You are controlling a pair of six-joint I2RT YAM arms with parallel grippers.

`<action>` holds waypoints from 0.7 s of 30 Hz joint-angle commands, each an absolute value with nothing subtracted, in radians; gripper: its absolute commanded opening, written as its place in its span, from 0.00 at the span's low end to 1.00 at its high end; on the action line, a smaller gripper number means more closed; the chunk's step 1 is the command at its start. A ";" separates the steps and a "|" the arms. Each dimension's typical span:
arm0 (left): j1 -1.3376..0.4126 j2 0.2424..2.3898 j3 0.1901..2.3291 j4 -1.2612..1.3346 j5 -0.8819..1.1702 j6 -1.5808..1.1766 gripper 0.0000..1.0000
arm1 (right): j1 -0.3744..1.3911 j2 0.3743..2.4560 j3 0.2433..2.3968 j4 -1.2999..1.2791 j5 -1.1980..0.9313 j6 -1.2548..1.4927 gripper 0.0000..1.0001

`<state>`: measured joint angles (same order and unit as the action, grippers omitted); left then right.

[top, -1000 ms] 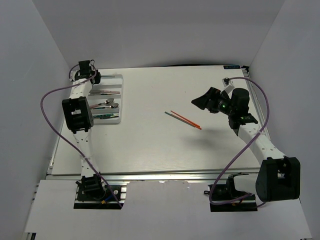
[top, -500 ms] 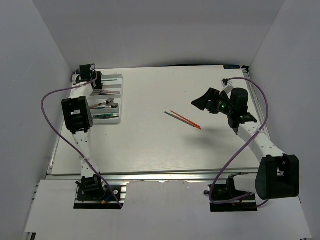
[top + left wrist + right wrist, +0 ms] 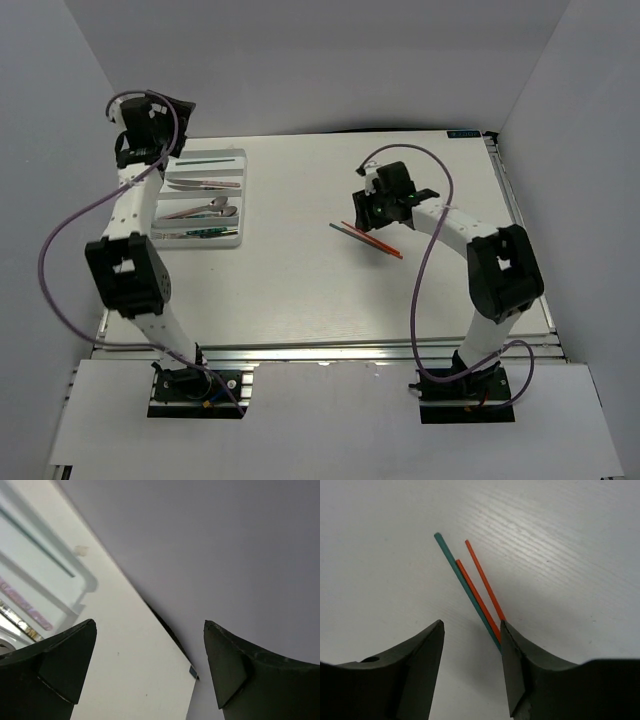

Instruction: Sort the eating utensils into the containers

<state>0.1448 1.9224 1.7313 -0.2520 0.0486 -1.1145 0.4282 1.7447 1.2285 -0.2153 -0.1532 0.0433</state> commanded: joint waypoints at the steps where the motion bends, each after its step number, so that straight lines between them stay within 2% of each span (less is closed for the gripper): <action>1: 0.137 1.650 1.552 -0.203 0.195 -0.909 0.97 | 0.477 1.799 1.308 -0.336 -0.020 -0.115 0.51; 4: 0.126 1.442 1.351 -0.186 0.251 -0.803 0.98 | 0.512 1.848 1.342 -0.351 -0.014 -0.139 0.47; 7: 0.124 1.301 1.252 -0.236 0.261 -0.683 0.98 | 0.529 1.887 1.358 -0.344 -0.003 -0.147 0.43; 11: 0.123 1.259 1.238 -0.412 0.195 -0.542 0.98 | 0.534 1.925 1.393 -0.344 -0.003 -0.158 0.40; 17: 0.117 1.163 1.049 -0.327 0.255 -0.548 0.98 | 0.534 2.003 1.463 -0.362 -0.003 -0.184 0.38; 21: 0.098 1.167 1.032 -0.351 0.219 -0.509 0.98 | 0.535 2.034 1.483 -0.353 -0.005 -0.193 0.36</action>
<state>0.1127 1.2049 1.0290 -0.3592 0.2249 -0.5621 0.5308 2.0205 1.4399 -0.3485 -0.0132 -0.1673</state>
